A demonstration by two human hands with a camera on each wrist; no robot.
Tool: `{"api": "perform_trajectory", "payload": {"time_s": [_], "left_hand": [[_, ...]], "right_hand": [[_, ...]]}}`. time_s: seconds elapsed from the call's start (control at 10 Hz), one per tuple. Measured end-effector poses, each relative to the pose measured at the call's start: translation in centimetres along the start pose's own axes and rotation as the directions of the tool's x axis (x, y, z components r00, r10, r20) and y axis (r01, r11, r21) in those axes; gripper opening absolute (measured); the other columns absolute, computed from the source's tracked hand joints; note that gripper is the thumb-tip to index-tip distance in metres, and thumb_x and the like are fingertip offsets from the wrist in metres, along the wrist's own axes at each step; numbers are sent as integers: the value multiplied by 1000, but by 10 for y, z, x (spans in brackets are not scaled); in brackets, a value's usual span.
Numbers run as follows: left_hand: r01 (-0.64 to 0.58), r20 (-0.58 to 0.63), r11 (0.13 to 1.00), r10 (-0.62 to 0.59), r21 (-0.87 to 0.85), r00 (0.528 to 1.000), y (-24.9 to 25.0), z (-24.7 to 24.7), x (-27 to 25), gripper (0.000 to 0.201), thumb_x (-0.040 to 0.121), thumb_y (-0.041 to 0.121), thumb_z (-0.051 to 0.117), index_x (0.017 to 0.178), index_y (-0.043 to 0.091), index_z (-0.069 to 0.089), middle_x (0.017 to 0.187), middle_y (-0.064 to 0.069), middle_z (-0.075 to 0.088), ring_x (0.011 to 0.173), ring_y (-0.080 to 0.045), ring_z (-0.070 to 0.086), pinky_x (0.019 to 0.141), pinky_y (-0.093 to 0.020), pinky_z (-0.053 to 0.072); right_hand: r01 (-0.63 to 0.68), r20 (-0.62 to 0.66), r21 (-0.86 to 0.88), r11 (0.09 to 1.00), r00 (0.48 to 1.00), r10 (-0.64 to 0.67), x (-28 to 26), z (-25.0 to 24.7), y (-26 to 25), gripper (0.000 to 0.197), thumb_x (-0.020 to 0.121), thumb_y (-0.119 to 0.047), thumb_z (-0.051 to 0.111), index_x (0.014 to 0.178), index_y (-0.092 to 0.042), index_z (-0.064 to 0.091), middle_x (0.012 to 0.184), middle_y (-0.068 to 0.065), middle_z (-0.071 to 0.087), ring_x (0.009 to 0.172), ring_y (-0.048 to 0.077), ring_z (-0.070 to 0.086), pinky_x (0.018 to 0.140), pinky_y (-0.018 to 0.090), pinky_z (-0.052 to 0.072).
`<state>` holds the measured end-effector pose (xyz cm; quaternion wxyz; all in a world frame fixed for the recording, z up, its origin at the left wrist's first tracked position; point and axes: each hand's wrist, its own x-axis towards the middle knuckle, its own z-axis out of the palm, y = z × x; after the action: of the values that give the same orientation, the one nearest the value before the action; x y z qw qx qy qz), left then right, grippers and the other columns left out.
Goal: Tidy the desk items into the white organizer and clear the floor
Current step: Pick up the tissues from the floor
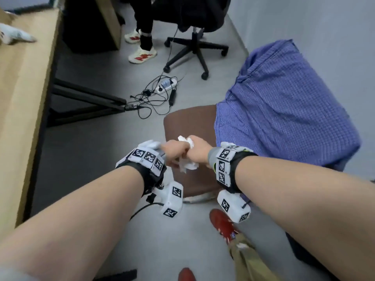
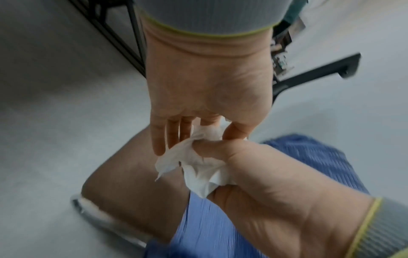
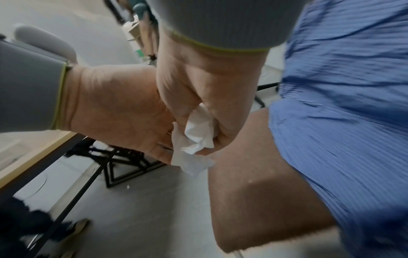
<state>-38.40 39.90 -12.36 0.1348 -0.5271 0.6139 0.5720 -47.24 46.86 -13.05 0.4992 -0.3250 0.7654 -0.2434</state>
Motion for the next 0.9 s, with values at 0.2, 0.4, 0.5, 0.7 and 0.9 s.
{"api": "perform_trajectory", "payload": {"time_s": [0.2,0.4,0.5,0.7,0.9], "left_hand": [[-50,170,983,20,179,985,10,140,-57,25,97,39,55,85,19,63,75,-2,61,62,-18,58,60,-29,53],[-204,366,818,-8,538,931,-8,327,-87,19,97,26,56,88,11,63,82,-9,64,68,-24,61,70,-34,58],[-294,409,674,-12,677,913,-32,434,-108,28,98,19,55,71,17,53,68,-1,55,54,-13,53,55,-22,49],[-460,511,366,-50,809,858,-71,594,-164,25,97,28,54,84,8,61,81,-8,62,86,-26,65,69,-28,43],[-577,611,286,-39,765,791,-98,726,-206,10,84,23,65,81,15,60,82,-5,63,79,-23,61,71,-29,47]], "right_hand": [[-124,-195,240,963,965,173,-109,-20,130,41,73,-18,55,114,-12,59,103,15,69,94,35,68,81,49,58],[-347,-165,299,889,899,406,-243,-48,276,28,86,-19,61,112,-10,54,97,4,60,84,23,60,59,29,48],[-372,-124,328,868,894,430,-302,-43,365,39,84,-15,63,119,-14,45,102,7,61,79,25,60,46,24,44],[-325,-187,645,692,810,556,-408,-16,504,74,90,-18,66,148,-17,21,124,8,57,97,19,54,75,27,47],[-193,-249,807,559,747,617,-495,-14,622,57,86,-4,66,134,-13,36,112,4,59,95,23,59,78,39,53]]}}
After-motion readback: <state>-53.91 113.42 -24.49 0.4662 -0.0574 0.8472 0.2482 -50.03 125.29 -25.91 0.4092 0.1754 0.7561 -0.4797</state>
